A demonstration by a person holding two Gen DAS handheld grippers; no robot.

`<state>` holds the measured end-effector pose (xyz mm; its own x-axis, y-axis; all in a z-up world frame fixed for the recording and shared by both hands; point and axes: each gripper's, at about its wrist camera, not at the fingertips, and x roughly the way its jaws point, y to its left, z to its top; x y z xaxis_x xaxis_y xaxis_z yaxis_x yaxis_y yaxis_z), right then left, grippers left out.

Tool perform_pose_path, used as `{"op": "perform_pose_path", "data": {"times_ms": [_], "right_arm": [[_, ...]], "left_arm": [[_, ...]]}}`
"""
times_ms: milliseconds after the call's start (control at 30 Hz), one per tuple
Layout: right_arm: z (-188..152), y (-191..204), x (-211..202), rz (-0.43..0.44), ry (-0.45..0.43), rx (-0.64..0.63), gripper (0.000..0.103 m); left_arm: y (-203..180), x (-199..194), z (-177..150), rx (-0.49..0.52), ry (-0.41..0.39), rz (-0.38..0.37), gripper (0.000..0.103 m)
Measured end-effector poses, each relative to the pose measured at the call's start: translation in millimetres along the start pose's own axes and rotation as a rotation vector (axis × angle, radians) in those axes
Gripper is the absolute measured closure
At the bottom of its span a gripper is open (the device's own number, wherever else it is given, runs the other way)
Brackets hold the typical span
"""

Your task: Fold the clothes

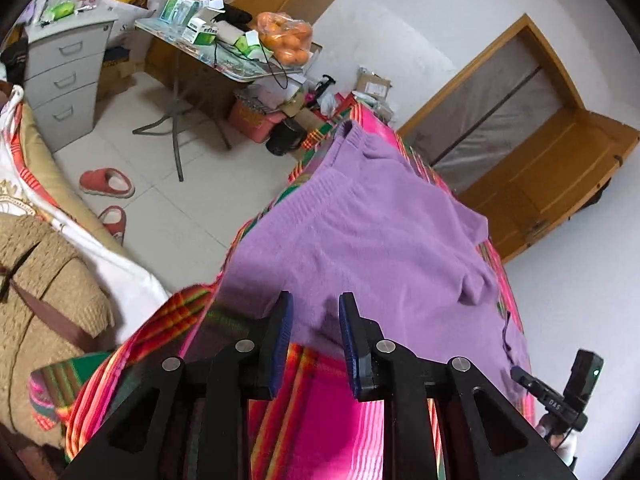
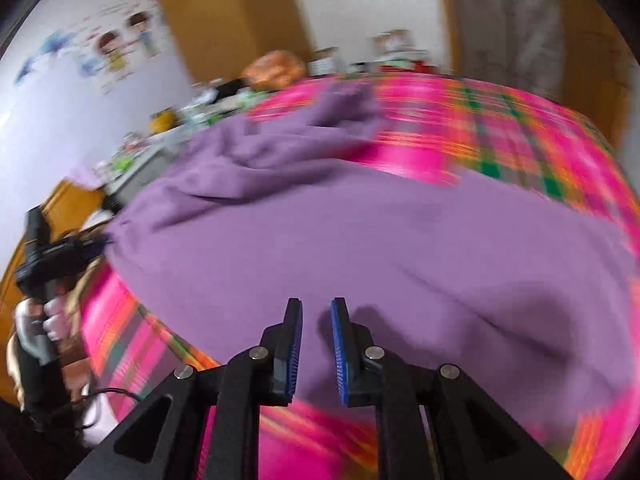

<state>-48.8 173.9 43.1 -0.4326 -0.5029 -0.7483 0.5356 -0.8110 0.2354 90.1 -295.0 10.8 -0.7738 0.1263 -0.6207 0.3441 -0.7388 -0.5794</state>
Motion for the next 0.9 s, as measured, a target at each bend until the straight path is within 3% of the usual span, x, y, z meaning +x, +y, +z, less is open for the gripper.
{"op": "perform_pose_path", "data": {"times_ms": [67,267,367,567,767,800,833,867,900], "right_arm": [[-11,-25,-20,-0.061,-0.050,0.084,0.079],[-10,-43,-32,-0.198,-0.112,0.030,0.061],[-8,-51,-37,-0.263,-0.139,-0.001,0.061],[4,-47,-15,-0.259,-0.087,-0.044,0.060],[13,-46,2,-0.261,-0.047,-0.059,0.060],[15,-46,5,-0.261,-0.041,-0.061,0.061],[17,-46,8,-0.261,-0.034,-0.064,0.069],[18,-45,11,-0.261,-0.028,-0.066,0.085],[20,-45,14,-0.262,-0.021,-0.068,0.091]], "left_arm": [[-1,-3,-3,0.005,-0.002,0.009,0.079],[-32,-5,-5,0.088,-0.054,-0.001,0.079],[-57,10,-10,0.142,-0.029,-0.051,0.079],[-97,47,-24,0.229,0.057,-0.090,0.079],[-128,74,-39,0.313,0.094,-0.090,0.079],[-134,79,-43,0.334,0.102,-0.084,0.079],[-137,82,-47,0.352,0.112,-0.076,0.079],[-140,86,-50,0.369,0.121,-0.068,0.079],[-143,87,-53,0.387,0.121,-0.061,0.079]]}}
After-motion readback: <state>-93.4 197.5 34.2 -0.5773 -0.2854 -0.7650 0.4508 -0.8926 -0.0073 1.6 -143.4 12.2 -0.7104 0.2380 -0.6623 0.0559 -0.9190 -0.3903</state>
